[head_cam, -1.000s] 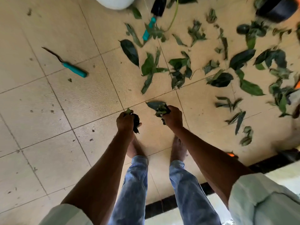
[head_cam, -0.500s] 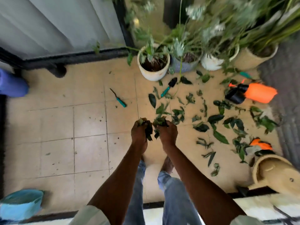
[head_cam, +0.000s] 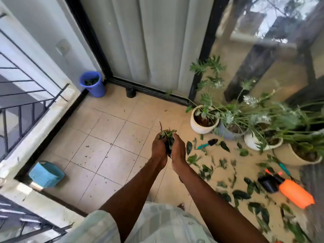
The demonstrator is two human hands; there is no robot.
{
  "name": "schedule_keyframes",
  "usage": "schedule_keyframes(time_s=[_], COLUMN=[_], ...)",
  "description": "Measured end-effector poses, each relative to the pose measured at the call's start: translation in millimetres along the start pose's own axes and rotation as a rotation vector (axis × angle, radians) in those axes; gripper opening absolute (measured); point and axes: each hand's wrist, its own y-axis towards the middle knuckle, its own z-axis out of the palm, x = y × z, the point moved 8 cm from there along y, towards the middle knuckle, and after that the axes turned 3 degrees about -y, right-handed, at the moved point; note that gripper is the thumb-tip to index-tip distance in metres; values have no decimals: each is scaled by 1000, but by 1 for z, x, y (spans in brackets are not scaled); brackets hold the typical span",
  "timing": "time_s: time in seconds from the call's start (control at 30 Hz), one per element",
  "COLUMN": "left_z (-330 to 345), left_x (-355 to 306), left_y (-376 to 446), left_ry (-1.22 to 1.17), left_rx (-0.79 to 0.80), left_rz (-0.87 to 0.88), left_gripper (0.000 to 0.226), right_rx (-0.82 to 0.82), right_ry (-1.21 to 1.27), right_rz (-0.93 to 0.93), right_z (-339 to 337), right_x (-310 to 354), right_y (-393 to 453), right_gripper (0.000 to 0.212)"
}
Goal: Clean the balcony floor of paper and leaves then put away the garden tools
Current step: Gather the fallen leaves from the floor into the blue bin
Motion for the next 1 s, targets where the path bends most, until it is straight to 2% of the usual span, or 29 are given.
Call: schedule_keyframes(time_s=[0.13,0.2,0.3,0.37,0.43,0.57,0.73,0.9,1.0], left_z=[-12,-22,-50,-70,-92,-131,-178,-203,-216], left_x=[-42,-67,-109,-140,-173,-233,-296,-347,-380], left_y=[8,21,51,72,92,125,170,211,249], left_ry=[-273,-339,-338,-329,-315,-304,-305,-328,-340], left_rx=[37,61,61,40,19,34,27,8,-29], left_rz=[-25,-15,24,47,77,79,52,49,68], left_gripper=[23,34,58,74,80,61,68,74,59], right_rx=[18,12,49,82,160,321,325,299,358], right_ry=[-114,-158,-176,-138,-120,-244,-115,-237,-290], right_rz=[-96,-139,-216,-195,-156,-167,-109,-143,-120], right_z=[48,78,136,177,222,311,397,464,506], right_x=[23,33,46,50,54,58,67,83,91], right_y=[5,12,23,34,42,56,75,113,144], right_gripper=[25,21,34,36,31,27,19,12,11])
